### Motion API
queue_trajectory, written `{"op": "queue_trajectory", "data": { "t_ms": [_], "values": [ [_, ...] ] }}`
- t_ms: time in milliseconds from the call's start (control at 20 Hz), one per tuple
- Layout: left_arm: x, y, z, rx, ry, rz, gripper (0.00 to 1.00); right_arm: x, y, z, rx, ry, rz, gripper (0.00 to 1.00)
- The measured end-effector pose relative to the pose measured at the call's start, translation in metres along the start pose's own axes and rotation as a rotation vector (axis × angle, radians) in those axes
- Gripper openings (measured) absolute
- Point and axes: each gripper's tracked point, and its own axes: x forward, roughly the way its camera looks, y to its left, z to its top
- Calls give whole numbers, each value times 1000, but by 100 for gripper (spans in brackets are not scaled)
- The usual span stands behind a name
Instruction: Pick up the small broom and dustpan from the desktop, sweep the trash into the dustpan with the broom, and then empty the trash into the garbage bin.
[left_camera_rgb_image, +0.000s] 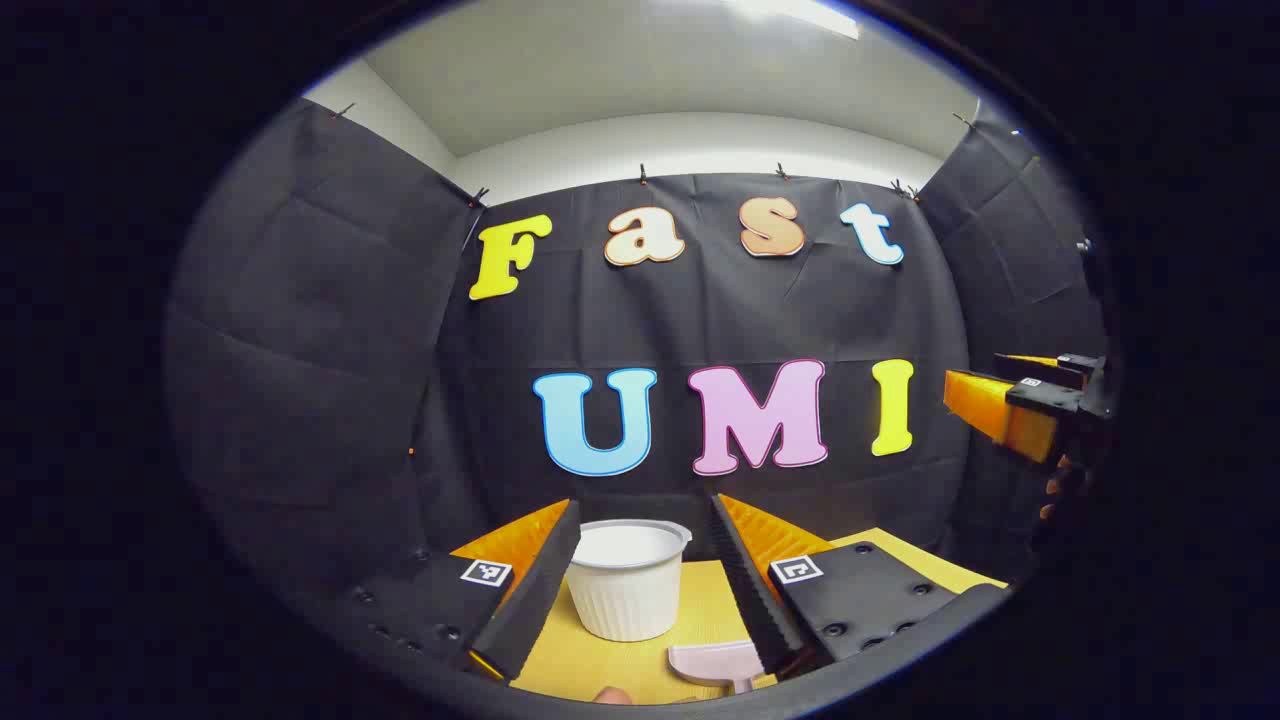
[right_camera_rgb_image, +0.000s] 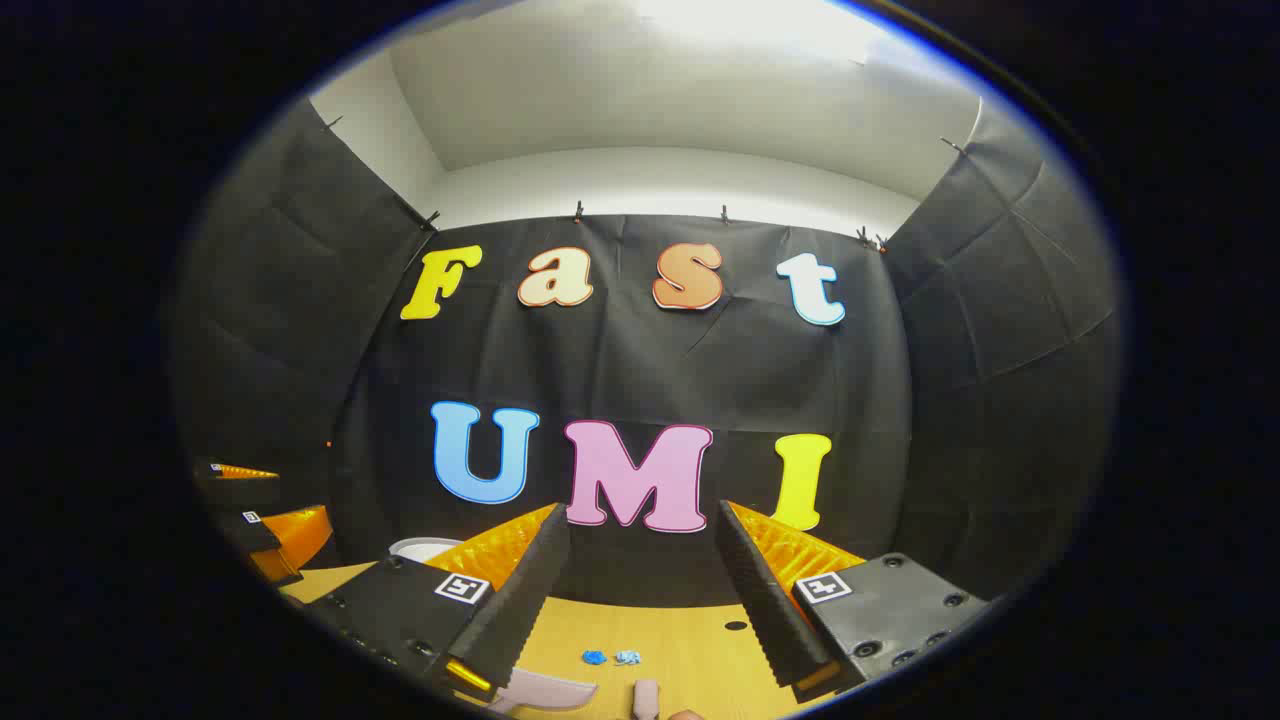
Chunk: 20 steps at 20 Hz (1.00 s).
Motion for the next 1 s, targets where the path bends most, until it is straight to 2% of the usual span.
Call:
{"op": "queue_trajectory", "data": {
  "t_ms": [100, 250, 400, 500, 650, 750, 850, 1000],
  "values": [
    [8, -2, 8, 6, -29, -18, 76, 3, -11, -4, -38, 12, -47, 94],
    [14, -4, 8, 8, -46, -35, 77, -4, -10, 0, -63, 5, -65, 93],
    [2, -6, 20, -62, -112, -69, 76, -13, -5, 10, -101, -31, -80, 95],
    [-10, -19, 28, -106, -126, -134, 75, -23, 2, 21, -160, -58, -86, 95],
    [-33, -26, 60, -149, -230, -202, 76, -41, 19, 44, -179, -128, -72, 95],
    [-34, -33, 54, -117, -223, -226, 76, -47, 35, 40, -149, -125, -42, 93],
    [-37, -33, 43, -68, -197, -224, 76, -49, 38, 31, -114, -86, -48, 94],
    [-40, -30, 31, -68, -157, -217, 76, -49, 40, 18, -99, -35, -56, 94]
  ]
}}
